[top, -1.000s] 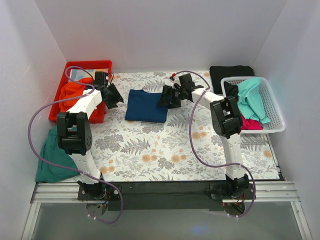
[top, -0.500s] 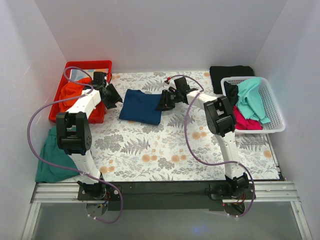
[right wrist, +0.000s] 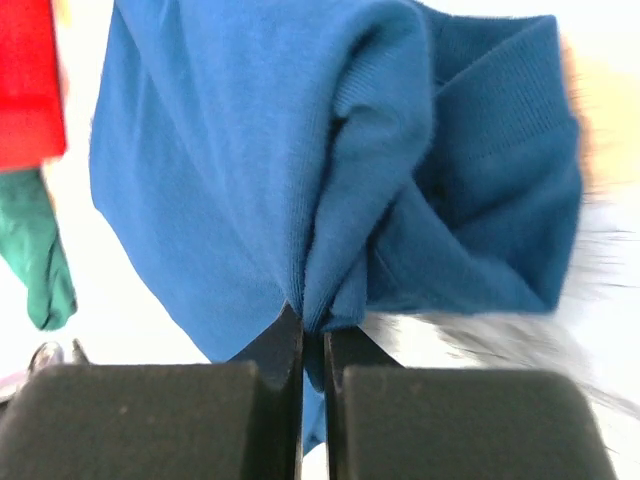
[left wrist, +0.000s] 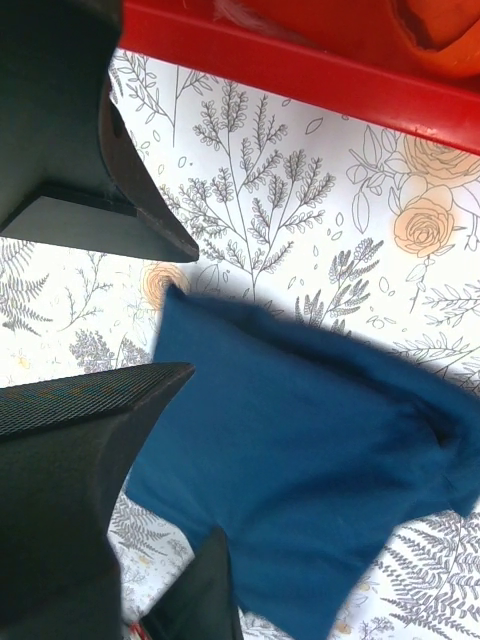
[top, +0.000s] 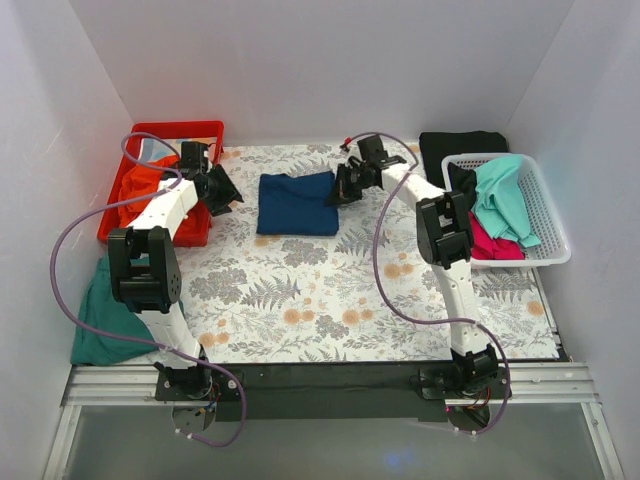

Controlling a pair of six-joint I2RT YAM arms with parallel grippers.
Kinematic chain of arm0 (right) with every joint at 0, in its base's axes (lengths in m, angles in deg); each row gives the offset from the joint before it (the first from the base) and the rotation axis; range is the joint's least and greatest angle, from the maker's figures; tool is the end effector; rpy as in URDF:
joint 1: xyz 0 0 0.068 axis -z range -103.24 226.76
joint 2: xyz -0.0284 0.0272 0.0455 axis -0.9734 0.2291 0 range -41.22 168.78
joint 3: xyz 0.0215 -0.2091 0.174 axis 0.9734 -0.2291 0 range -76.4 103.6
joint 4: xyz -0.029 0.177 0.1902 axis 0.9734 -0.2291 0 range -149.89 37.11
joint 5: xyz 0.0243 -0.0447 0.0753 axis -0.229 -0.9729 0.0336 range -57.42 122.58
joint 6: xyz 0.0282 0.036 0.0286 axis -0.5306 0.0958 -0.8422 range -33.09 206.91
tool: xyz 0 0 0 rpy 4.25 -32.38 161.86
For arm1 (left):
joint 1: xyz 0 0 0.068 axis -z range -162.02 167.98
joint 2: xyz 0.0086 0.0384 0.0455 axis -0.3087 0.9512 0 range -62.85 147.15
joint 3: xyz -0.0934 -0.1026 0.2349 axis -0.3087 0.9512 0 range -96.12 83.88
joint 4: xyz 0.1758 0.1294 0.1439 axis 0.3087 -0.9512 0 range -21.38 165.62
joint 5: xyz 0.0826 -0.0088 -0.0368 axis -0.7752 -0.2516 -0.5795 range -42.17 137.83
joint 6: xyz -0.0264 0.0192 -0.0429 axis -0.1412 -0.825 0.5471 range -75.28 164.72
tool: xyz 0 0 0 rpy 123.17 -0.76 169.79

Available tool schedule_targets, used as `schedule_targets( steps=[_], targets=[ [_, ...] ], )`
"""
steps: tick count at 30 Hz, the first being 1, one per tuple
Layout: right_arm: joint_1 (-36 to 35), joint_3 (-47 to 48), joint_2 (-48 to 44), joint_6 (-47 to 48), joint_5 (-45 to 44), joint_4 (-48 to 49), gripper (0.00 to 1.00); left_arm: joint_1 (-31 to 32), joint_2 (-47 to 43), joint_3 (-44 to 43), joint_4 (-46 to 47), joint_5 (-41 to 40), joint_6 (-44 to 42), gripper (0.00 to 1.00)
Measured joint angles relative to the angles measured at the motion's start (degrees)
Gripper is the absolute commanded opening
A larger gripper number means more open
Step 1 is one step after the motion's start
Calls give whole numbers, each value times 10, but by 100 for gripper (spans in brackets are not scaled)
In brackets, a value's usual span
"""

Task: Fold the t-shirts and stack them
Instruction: Put the neatly folded tshirt into the corner of the board with the right arm

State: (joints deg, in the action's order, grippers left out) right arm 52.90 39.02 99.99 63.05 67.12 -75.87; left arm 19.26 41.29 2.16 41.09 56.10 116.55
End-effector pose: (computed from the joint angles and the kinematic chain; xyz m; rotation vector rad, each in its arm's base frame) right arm 0.4862 0.2370 0.1486 -0.2931 2.5049 1.0935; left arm 0.3932 -0.0138 0.2400 -1.5076 2.2312 -0.6320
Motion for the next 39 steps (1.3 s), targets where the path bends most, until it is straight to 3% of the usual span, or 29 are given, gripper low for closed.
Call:
schedule_targets(
  steps=[11,25,39],
  targets=[
    [129,172,59,57,-124,-41,1,0,-37,21,2,61,8,41],
    [121,177,63,245,-390,-34,1,0,-100,40,2,95,13,42],
    [168,177,58,355,-607,64,1,0,-101,59,-11,98,17,42]
  ],
)
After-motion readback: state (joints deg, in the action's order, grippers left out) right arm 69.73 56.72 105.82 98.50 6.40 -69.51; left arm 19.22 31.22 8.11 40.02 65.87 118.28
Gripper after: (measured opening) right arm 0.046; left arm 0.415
